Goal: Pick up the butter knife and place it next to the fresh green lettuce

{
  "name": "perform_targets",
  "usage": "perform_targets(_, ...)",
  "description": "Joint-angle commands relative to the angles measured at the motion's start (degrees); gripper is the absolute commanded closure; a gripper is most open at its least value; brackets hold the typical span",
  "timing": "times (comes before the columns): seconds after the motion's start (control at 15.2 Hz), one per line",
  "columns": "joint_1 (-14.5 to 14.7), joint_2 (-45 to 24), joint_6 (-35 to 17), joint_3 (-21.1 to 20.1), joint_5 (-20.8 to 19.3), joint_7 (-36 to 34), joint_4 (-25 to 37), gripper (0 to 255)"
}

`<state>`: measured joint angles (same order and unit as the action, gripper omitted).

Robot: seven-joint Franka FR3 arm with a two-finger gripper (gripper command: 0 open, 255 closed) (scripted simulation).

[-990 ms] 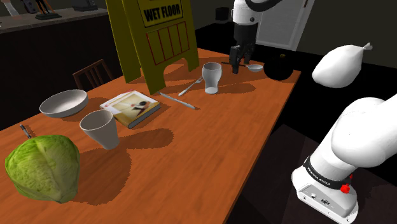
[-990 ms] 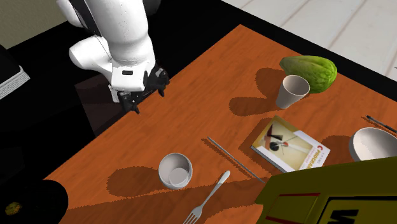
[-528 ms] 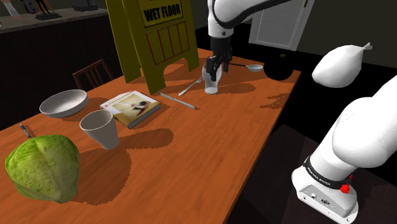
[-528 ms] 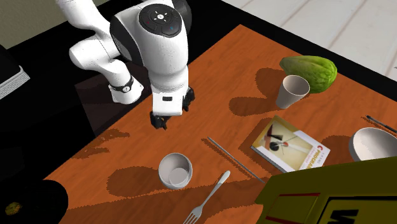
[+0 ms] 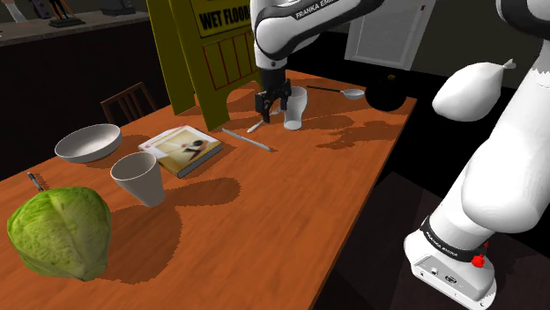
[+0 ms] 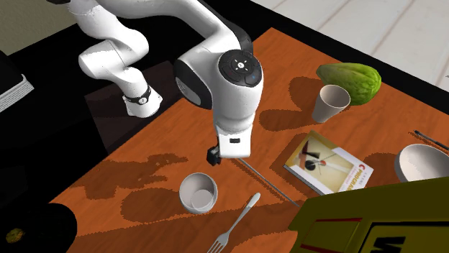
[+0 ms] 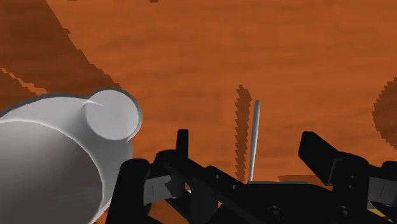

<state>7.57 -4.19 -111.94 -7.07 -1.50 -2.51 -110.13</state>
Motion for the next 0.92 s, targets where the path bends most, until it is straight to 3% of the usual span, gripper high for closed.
perform_targets(0.0, 0.5, -4.4, -0.3, -0.4, -0.3, -0.7, 3.9, 0)
perform_targets(0.53, 3.4, -22.3, 1.0, -1.3, -2.1, -3.2, 22.5, 0)
perform_targets(0.86, 3.4, -23.3, -2.4, -1.2, -2.2, -3.3, 20.0, 0)
